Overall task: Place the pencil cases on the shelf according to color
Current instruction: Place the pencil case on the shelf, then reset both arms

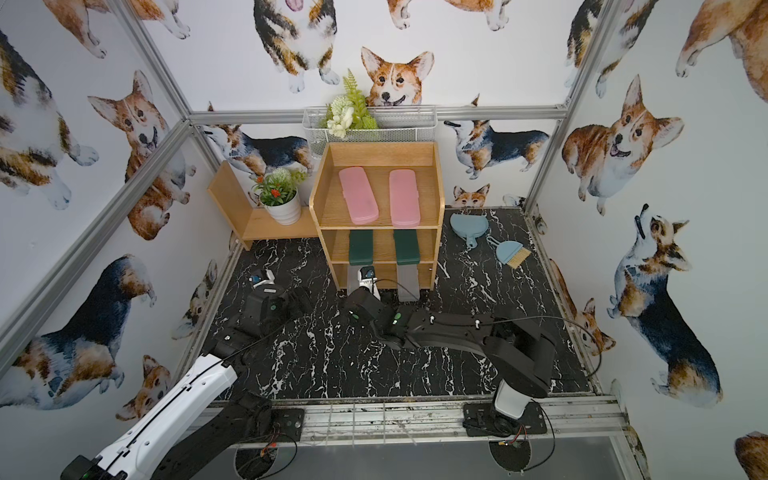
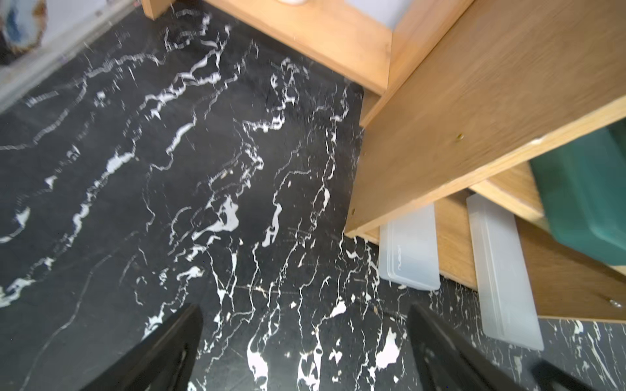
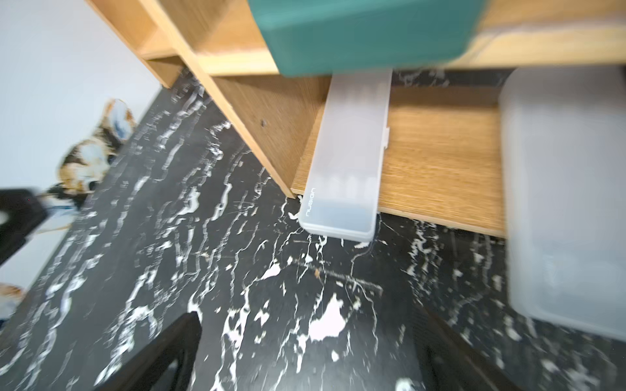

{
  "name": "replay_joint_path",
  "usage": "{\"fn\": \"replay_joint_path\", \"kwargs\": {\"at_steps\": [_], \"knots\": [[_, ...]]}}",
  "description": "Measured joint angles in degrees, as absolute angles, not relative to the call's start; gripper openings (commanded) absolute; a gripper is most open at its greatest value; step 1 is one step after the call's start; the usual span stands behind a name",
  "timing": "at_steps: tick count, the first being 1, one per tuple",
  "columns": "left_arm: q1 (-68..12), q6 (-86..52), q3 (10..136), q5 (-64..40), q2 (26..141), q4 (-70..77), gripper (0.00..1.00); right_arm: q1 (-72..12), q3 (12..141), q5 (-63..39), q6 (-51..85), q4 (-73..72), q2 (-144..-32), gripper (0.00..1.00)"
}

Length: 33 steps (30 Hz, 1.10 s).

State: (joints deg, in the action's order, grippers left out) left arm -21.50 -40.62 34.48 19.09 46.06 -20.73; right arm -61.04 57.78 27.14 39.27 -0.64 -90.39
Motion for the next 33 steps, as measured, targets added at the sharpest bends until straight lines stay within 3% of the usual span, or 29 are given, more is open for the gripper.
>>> {"fn": "replay_joint_path", "kwargs": {"at_steps": [10, 17, 21, 33], "knots": [[-20.4, -32.8, 38.0, 29.2, 51.9, -17.5, 0.99, -58.4, 41.9, 41.8, 37.7, 6.9, -65.0, 1.0], [-9.9, -27.4, 36.5, 30.2, 59.5, -8.2, 0.99, -35.8, 31.4, 43.6, 26.8, 4.8, -53.5, 1.0], [-5.8, -23.8, 32.7, 31.6, 64.5, -0.2, 0.99, -24.1, 26.1, 42.0, 17.6, -5.1, -53.7, 1.0], [-4.2, -12.0, 24.8, 36.1, 84.2, 32.5, 0.99, -12.3, 10.8, 38.5, 2.5, -47.8, -74.4, 1.0]]}}
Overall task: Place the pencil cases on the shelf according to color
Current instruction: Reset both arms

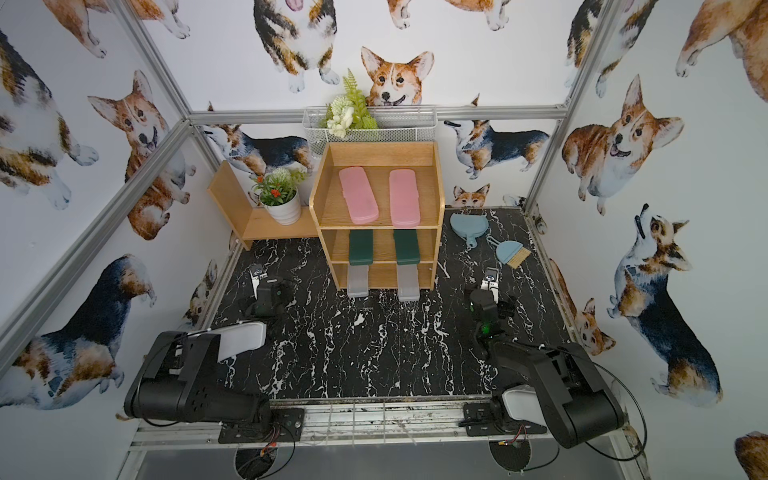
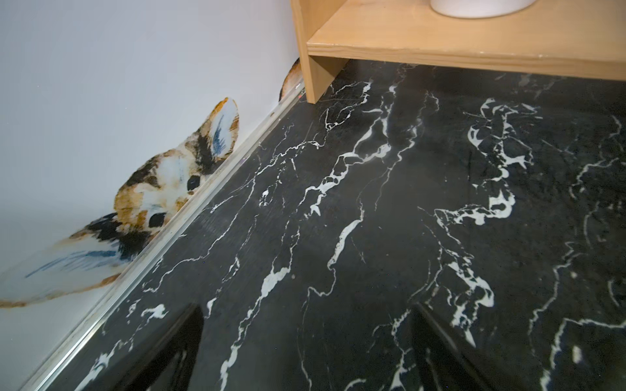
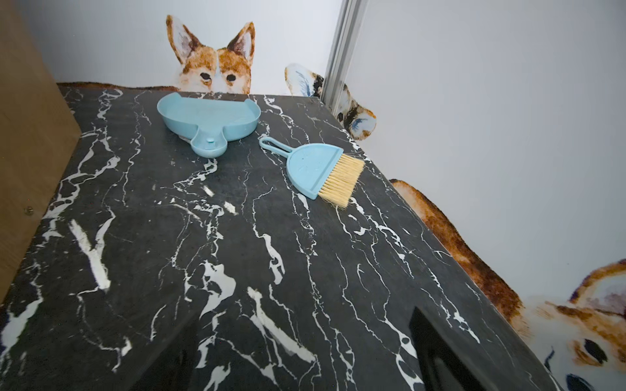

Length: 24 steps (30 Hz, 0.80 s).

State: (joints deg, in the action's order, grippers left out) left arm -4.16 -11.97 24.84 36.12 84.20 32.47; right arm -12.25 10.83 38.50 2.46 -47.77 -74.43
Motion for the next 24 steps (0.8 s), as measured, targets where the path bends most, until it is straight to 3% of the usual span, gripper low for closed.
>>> {"fn": "replay_joint_path", "kwargs": {"at_steps": [5, 10, 15, 24], "knots": [[-4.2, -7.1, 21.5, 30.3, 87.3, 46.9, 0.99, -10.9, 7.0, 35.6, 0.7, -64.8, -80.7, 1.0], [-4.8, -3.3, 16.7, 24.0, 87.9, 58.6, 0.99, -8.3, 3.7, 31.9, 1.0, -73.4, -79.0, 1.0], [-5.7, -0.4, 13.6, 19.5, 90.0, 66.9, 0.99, -6.3, 2.8, 25.5, 1.0, -79.1, -82.7, 1.0], [-4.6, 0.0, 14.2, 16.4, 90.0, 69.4, 0.99, -3.5, 6.1, 19.4, 1.9, -76.8, -83.3, 1.0]]}}
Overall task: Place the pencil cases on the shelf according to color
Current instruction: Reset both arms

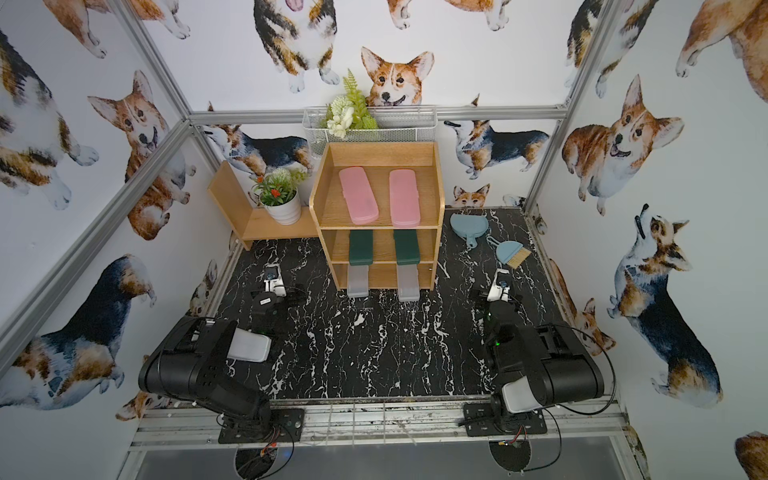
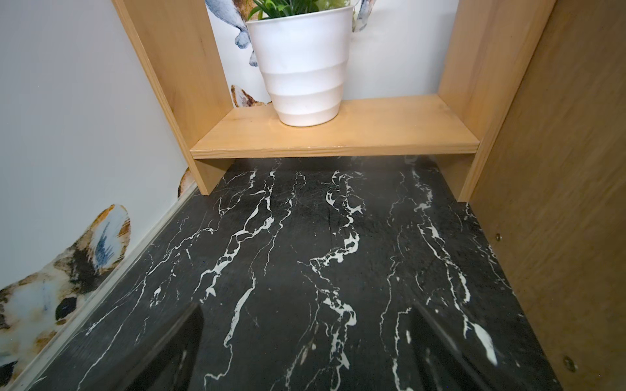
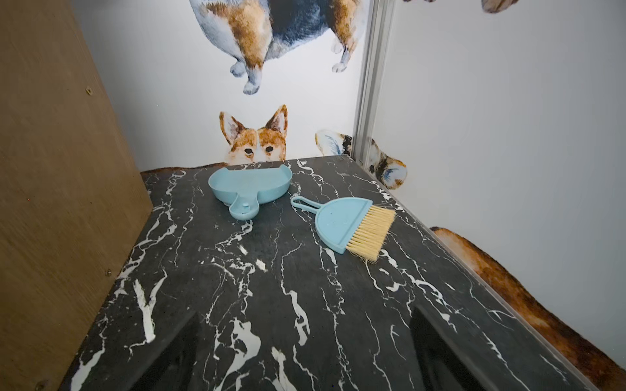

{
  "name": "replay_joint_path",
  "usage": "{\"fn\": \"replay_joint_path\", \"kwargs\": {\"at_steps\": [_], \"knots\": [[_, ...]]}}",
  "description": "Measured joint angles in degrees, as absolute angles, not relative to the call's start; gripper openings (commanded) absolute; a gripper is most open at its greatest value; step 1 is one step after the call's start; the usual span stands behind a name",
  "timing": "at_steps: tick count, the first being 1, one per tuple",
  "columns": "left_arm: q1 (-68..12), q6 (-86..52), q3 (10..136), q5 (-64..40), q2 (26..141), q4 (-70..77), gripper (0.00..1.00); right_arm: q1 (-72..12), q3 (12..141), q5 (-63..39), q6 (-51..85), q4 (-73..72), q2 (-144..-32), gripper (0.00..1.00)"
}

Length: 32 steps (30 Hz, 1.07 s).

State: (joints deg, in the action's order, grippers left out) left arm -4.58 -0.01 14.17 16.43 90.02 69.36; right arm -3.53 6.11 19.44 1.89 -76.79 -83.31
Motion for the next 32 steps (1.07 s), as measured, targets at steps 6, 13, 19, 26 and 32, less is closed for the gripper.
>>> {"fn": "replay_joint_path", "kwargs": {"at_steps": [6, 13, 19, 26, 32], "knots": [[-4.5, 0.0, 14.2, 16.2, 90.0, 69.6, 1.0, -3.4, 6.1, 18.9, 2.5, -76.0, -83.2, 1.0], [-4.5, 0.0, 14.2, 16.1, 90.0, 69.6, 1.0, -3.4, 6.2, 18.8, 2.5, -75.6, -83.1, 1.0], [-4.5, 0.0, 14.2, 16.1, 90.0, 69.6, 1.0, -3.4, 6.2, 18.8, 2.5, -75.6, -83.1, 1.0], [-4.3, 0.0, 14.4, 15.8, 90.0, 69.4, 1.0, -3.4, 6.2, 18.8, 2.6, -75.6, -83.1, 1.0], [-3.0, -0.4, 15.1, 14.1, 90.0, 68.5, 1.0, -3.4, 6.2, 18.8, 2.6, -75.6, -83.1, 1.0]]}}
